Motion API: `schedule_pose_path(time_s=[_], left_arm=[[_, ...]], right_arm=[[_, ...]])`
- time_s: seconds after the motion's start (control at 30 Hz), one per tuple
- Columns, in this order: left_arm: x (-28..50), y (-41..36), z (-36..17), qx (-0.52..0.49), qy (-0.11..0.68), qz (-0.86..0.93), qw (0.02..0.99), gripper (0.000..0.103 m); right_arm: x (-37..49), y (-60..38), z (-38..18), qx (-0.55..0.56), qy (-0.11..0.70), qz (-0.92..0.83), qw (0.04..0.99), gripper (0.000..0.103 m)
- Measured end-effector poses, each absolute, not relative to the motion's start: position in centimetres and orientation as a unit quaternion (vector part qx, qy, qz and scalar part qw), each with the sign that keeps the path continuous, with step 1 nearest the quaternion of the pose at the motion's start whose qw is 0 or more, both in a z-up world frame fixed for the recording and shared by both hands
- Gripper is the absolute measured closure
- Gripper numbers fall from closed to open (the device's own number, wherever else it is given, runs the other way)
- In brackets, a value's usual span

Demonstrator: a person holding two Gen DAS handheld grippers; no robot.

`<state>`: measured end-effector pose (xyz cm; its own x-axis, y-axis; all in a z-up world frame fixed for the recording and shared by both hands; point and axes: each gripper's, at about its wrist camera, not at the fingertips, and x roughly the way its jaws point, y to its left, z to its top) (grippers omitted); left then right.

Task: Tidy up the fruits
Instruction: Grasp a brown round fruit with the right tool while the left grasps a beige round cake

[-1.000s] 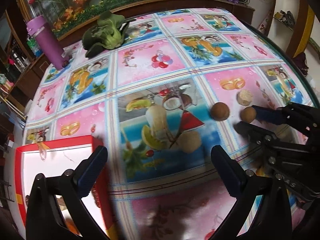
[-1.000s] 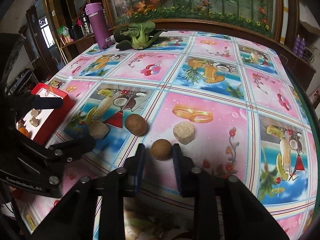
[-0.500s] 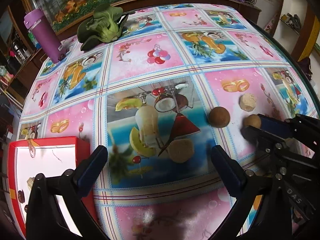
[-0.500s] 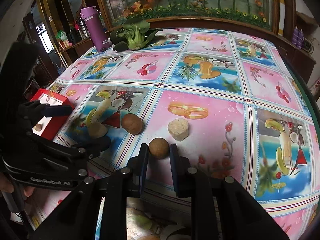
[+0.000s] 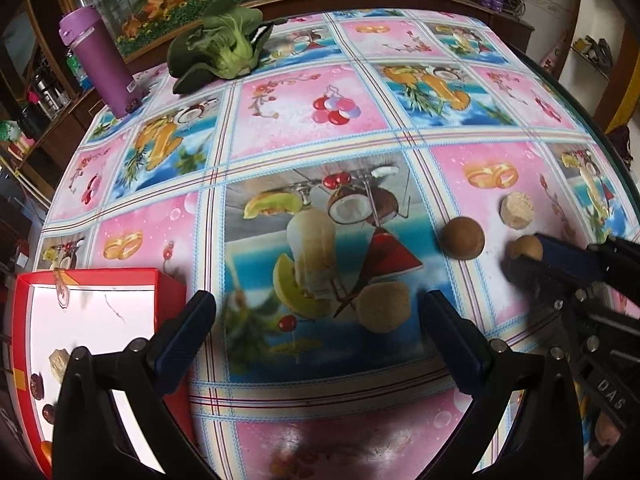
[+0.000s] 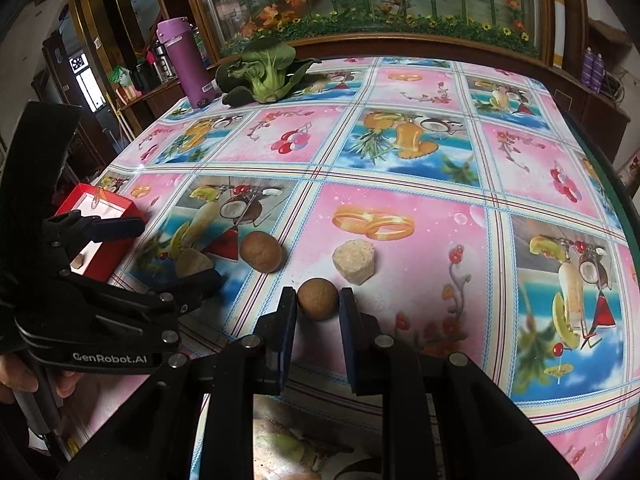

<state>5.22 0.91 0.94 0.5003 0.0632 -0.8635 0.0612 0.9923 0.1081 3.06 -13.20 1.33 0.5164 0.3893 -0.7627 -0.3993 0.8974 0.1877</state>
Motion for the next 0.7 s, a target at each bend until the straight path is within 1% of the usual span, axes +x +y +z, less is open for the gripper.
schedule_pose_path(time_s=[0.2,0.27,0.4,0.47,0.5,0.6,0.63,0.67,0.7], left_arm=[[5.1,0.4,1.0,0.059,0.499,-0.001,0.865,0.011],[5.0,0.3,1.1,0.054,0.499,-0.004,0.865,0.020],[4.7,-0.1,1.2,0.050,0.498,-0.013,0.866,0.032],[4.6,-0.3,1.3,0.044,0.499,-0.022,0.865,0.044],[4.5,-0.4,1.3,0.041,0.500,-0.027,0.865,0.047],[4.3,-0.7,1.4,0.044,0.499,-0.030,0.865,0.060],[4.2,-0.7,1.4,0.042,0.499,-0.033,0.865,0.066],[4.2,-0.7,1.5,0.040,0.500,-0.034,0.865,0.070],[4.2,-0.6,1.5,0.038,0.499,-0.033,0.865,0.071]], right_arm=[[3.0,-13.4,1.3,0.000,0.438,0.226,0.870,0.083],[3.0,-13.4,1.3,0.003,0.438,0.226,0.870,0.083],[2.9,-13.6,1.3,0.013,0.440,0.226,0.869,0.083],[2.9,-13.8,1.3,0.017,0.440,0.225,0.869,0.083],[2.9,-13.8,1.3,0.018,0.440,0.225,0.869,0.083],[2.8,-13.8,1.2,0.020,0.438,0.224,0.871,0.083],[2.8,-13.9,1.2,0.021,0.437,0.224,0.871,0.083],[2.8,-13.9,1.2,0.022,0.437,0.223,0.871,0.083],[2.8,-13.9,1.2,0.023,0.436,0.223,0.871,0.083]])
